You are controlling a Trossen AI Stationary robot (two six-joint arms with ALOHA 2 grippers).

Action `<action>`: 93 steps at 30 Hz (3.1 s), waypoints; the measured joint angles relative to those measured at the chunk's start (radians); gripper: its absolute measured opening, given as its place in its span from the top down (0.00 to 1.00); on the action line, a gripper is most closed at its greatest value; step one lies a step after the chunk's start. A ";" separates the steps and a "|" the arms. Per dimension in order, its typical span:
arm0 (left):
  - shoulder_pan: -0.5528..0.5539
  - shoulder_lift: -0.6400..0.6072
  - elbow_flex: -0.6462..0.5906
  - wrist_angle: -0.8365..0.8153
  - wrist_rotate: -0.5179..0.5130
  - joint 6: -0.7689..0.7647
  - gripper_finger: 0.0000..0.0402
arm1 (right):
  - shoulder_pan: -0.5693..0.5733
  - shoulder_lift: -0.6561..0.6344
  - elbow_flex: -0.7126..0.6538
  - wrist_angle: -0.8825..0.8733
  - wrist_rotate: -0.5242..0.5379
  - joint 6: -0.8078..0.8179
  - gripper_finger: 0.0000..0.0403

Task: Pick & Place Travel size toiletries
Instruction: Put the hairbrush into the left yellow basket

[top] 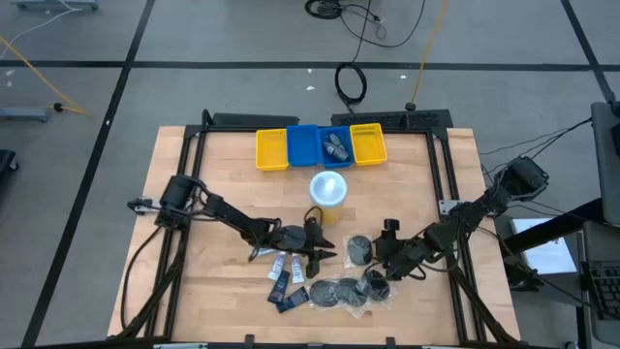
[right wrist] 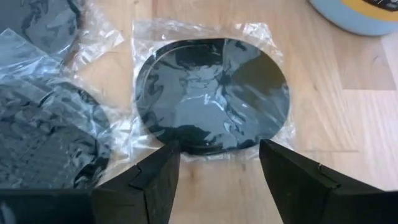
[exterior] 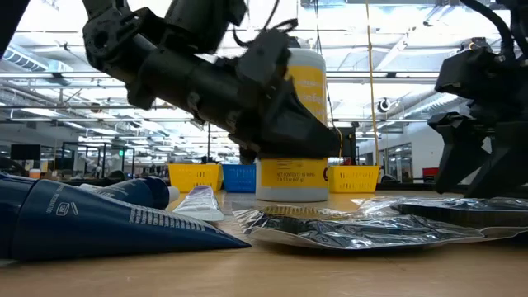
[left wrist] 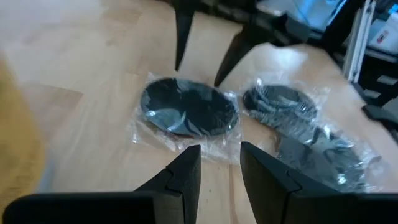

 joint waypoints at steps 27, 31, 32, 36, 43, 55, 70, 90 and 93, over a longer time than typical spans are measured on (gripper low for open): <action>0.036 0.275 0.405 -0.373 -0.022 0.055 0.72 | 0.001 -0.004 0.004 -0.173 -0.045 0.105 0.51; 0.037 0.276 0.405 -0.376 -0.021 0.054 0.72 | 0.001 -0.010 0.003 -0.177 -0.049 0.097 0.51; 0.037 0.276 0.405 -0.378 -0.021 0.054 0.72 | 0.000 -0.015 0.002 -0.183 -0.053 0.096 0.51; 0.037 0.276 0.404 -0.390 -0.021 0.054 0.72 | 0.000 -0.038 0.002 -0.229 -0.074 0.106 0.51; 0.037 0.277 0.403 -0.386 -0.021 0.054 0.72 | 0.000 -0.060 0.000 -0.277 -0.077 0.148 0.51; 0.037 0.278 0.401 -0.382 -0.021 0.053 0.72 | -0.014 0.023 0.000 -0.114 -0.014 -0.006 0.51; 0.037 0.278 0.400 -0.379 -0.021 0.052 0.72 | -0.004 0.015 -0.006 -0.021 0.082 -0.070 0.51; 0.038 0.278 0.401 -0.376 -0.015 0.054 0.72 | 0.013 -0.020 0.039 0.005 0.116 -0.087 0.51; 0.038 0.278 0.401 -0.376 -0.013 0.053 0.72 | 0.014 -0.029 0.039 -0.002 0.133 -0.087 0.51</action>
